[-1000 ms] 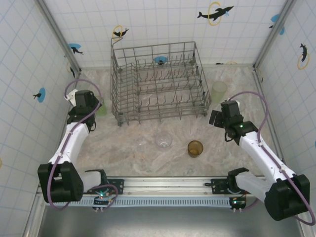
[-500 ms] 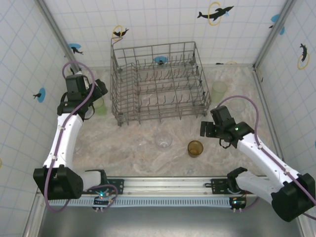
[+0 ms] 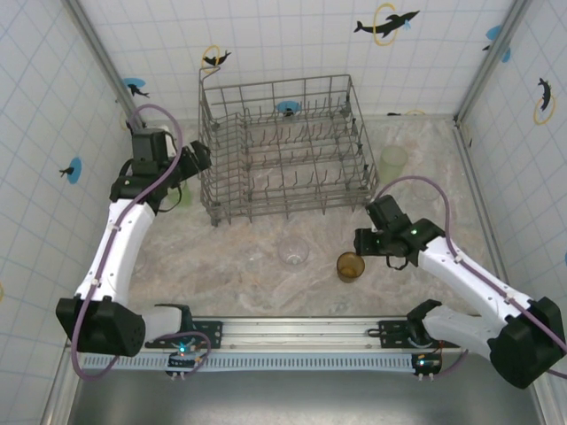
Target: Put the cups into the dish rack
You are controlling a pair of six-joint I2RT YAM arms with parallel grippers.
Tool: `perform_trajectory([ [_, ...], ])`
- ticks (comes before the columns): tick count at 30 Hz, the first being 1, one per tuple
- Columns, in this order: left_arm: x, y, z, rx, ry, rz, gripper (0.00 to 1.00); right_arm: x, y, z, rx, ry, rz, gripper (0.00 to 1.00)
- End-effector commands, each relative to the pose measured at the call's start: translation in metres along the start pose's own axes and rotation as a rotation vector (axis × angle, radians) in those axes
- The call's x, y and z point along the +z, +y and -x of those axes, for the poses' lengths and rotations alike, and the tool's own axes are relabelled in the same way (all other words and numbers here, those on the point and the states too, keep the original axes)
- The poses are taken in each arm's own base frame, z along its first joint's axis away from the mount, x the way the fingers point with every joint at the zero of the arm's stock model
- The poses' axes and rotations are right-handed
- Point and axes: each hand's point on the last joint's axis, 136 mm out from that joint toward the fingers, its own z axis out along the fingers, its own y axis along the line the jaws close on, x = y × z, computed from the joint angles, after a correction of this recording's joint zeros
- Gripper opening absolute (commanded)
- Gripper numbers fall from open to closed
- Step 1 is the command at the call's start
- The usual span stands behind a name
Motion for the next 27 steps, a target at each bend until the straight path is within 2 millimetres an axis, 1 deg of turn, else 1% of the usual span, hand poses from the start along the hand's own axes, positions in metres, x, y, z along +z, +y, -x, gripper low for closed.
perform_trajectory([
  [1,-0.004,-0.017,0.005,-0.008,0.005,-0.038,0.98,0.0,0.0,-0.016,-0.003,0.034,0.008,0.68],
  [5,0.001,-0.031,0.003,0.007,0.014,-0.056,0.98,-0.003,0.002,-0.025,-0.007,0.044,0.015,0.66],
  [9,0.008,-0.04,-0.001,0.025,0.028,-0.058,0.98,-0.004,0.002,-0.034,0.003,0.061,0.026,0.6],
  [12,0.012,-0.047,-0.003,0.036,0.036,-0.062,0.98,-0.001,-0.001,-0.043,0.005,0.073,0.028,0.58],
  [14,0.013,-0.05,-0.004,0.041,0.037,-0.063,0.98,0.002,-0.002,-0.049,0.005,0.086,0.026,0.6],
  [17,0.015,-0.055,-0.006,0.042,0.042,-0.07,0.98,0.004,-0.001,-0.054,0.0,0.094,0.026,0.59],
  [20,0.016,-0.059,-0.007,0.047,0.047,-0.075,0.98,0.006,-0.002,-0.056,-0.006,0.085,0.013,0.55],
  [23,0.018,-0.061,-0.008,0.05,0.053,-0.078,0.98,0.01,-0.002,-0.058,0.005,0.083,0.017,0.46],
  [27,0.018,-0.062,-0.009,0.053,0.055,-0.081,0.98,0.014,-0.003,-0.059,0.01,0.082,0.013,0.39],
])
